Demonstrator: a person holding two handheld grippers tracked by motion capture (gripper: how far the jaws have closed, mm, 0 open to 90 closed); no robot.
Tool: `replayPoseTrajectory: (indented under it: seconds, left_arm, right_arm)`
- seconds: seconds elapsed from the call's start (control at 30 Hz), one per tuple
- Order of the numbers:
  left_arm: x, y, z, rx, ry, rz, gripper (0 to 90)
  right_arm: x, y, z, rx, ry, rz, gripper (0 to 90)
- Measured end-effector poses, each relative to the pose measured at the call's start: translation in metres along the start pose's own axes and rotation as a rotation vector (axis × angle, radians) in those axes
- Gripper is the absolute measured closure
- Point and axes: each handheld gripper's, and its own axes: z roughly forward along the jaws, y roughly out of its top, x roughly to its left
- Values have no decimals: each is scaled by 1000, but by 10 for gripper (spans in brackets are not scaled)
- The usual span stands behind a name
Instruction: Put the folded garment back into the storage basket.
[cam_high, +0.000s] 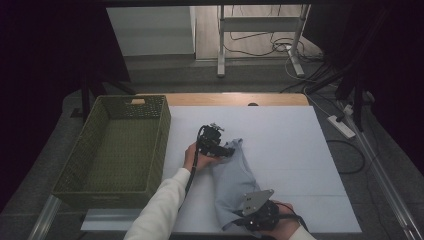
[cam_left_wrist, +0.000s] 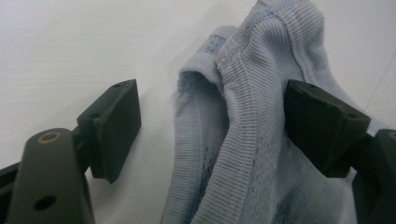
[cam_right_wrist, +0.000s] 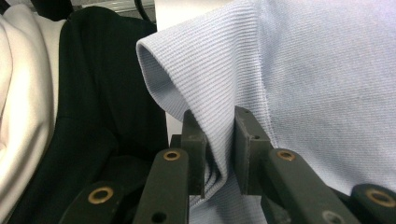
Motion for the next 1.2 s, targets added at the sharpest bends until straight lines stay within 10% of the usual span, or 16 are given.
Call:
replayPoseTrajectory:
  seconds: [0.73,1.2]
  left_arm:
    - [-10,0,4,24,-20,94,298]
    - [-19,-7,5,-6,-48,150,696]
  right_arm:
    - [0,0,1,4,1,-3,762]
    - [-1,0,1,1,-1,-2,762]
